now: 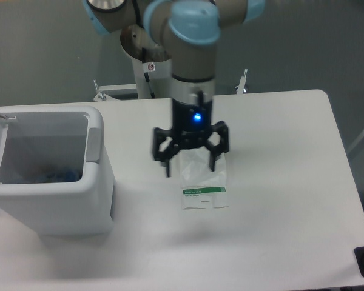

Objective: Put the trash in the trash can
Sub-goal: 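Move the gripper back over the white plastic bag, then lower the gripper and pinch the edge of the white bag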

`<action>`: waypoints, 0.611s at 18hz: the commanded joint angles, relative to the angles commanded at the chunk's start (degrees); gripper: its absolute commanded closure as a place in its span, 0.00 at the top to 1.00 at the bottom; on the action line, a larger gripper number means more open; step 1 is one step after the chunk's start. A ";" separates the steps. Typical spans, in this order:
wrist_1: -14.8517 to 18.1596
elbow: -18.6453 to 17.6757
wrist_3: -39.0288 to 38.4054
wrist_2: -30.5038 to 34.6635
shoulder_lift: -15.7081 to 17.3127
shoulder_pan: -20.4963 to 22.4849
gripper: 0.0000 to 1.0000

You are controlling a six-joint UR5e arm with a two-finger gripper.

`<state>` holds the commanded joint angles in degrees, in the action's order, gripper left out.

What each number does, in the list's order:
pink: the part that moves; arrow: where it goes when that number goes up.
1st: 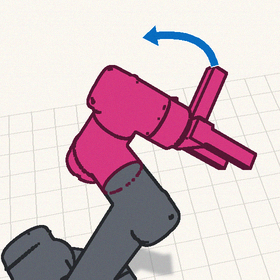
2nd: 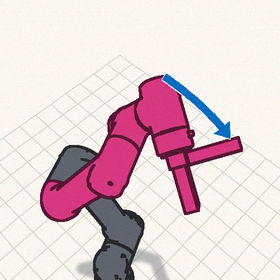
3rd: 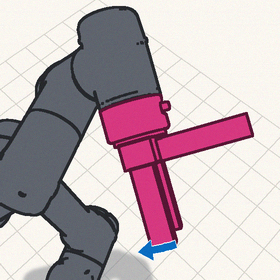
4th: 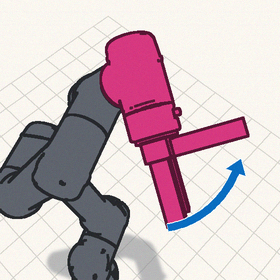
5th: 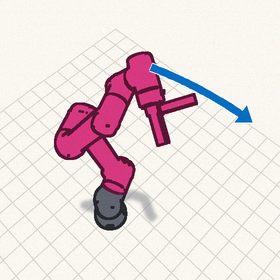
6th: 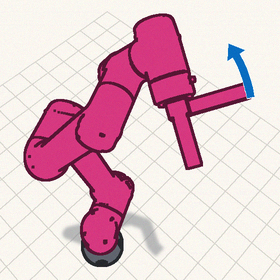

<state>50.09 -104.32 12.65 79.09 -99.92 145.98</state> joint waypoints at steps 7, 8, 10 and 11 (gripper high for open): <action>-0.43 -4.93 9.40 6.78 -5.80 0.80 1.00; -0.69 -4.67 9.58 7.13 -7.29 1.14 1.00; -0.96 -3.27 9.24 8.09 -8.97 1.32 1.00; -0.78 -2.82 8.89 8.19 -9.50 1.32 1.00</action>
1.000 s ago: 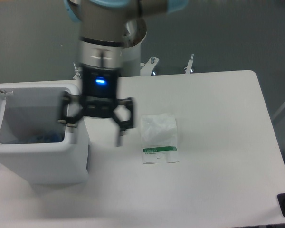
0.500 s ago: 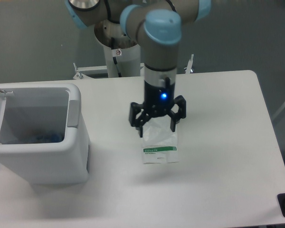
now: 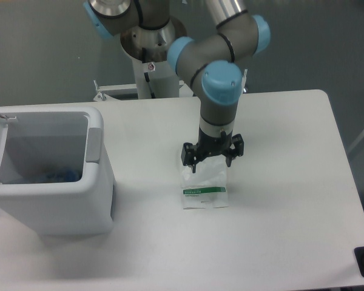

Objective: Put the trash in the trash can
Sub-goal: 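Lower the gripper and pinch the edge of the white bag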

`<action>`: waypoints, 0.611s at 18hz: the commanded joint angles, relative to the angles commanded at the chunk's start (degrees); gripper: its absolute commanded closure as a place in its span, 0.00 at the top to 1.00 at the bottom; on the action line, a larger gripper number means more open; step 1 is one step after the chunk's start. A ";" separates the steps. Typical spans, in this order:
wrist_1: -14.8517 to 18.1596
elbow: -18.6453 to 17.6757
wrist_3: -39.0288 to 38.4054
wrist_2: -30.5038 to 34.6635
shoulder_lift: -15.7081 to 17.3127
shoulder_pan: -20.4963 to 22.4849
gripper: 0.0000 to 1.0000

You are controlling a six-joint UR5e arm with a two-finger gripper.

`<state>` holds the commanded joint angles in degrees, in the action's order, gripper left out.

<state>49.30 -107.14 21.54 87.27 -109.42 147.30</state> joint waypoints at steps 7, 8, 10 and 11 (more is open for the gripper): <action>-4.39 1.32 -6.41 2.10 -3.43 -0.09 1.00; -4.31 1.32 -7.81 2.89 -3.52 -0.09 1.00; -4.31 0.80 -7.65 3.08 -3.52 -0.09 1.00; -4.22 0.45 -6.95 3.08 -3.52 -0.09 1.00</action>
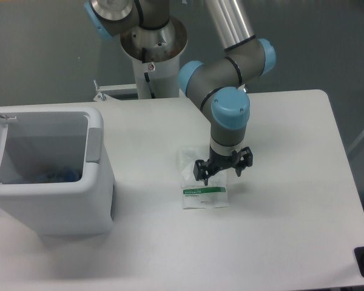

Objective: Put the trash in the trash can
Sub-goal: 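Lower the gripper and pinch the edge of the white bag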

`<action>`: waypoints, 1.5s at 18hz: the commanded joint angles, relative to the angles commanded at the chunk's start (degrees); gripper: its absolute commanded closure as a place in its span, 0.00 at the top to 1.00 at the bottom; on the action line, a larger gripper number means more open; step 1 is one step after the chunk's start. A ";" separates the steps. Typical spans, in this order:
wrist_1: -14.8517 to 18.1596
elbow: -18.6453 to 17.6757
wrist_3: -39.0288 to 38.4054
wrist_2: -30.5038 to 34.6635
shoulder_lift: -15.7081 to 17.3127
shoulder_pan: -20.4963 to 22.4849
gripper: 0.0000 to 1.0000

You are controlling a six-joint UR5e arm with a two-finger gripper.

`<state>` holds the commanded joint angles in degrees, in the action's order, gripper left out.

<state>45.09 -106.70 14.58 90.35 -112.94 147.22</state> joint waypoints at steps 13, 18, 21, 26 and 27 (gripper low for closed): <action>1.14 -7.12 0.90 4.13 3.51 1.49 1.00; 1.76 -7.56 -4.82 4.31 4.04 1.93 1.00; 2.02 -8.18 -6.57 4.57 4.13 1.67 1.00; 1.76 -10.37 -8.34 4.48 3.87 1.67 1.00; 1.67 -10.64 -8.43 4.48 3.78 1.58 1.00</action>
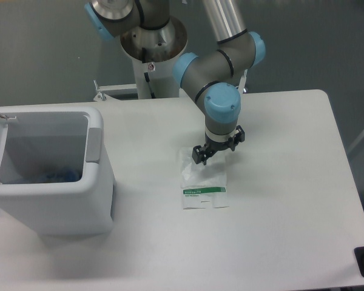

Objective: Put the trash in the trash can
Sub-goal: 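Lower the gripper and pinch the edge of the white bag, then lift the bag and carry it over the trash bin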

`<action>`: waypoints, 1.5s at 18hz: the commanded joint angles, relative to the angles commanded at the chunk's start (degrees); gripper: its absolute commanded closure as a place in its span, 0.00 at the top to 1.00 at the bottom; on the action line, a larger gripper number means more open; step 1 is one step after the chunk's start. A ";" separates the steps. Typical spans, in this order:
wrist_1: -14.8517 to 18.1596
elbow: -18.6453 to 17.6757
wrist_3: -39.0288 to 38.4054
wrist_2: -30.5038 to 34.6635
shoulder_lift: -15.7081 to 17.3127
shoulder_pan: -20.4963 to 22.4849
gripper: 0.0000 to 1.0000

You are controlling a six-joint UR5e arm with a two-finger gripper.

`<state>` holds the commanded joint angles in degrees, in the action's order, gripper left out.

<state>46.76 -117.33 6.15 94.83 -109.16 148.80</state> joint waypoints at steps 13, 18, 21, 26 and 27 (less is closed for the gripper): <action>0.35 0.61 0.00 -0.61 0.26 -0.18 0.36; 0.61 0.70 -1.58 -0.88 2.10 -0.26 0.00; 0.96 1.05 -1.58 -1.14 3.33 -0.44 0.00; 1.05 4.47 -1.67 -1.67 6.23 -0.70 0.00; 1.05 5.70 -1.58 -1.93 6.76 -0.97 0.00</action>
<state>47.81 -111.63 4.57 92.90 -102.40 147.83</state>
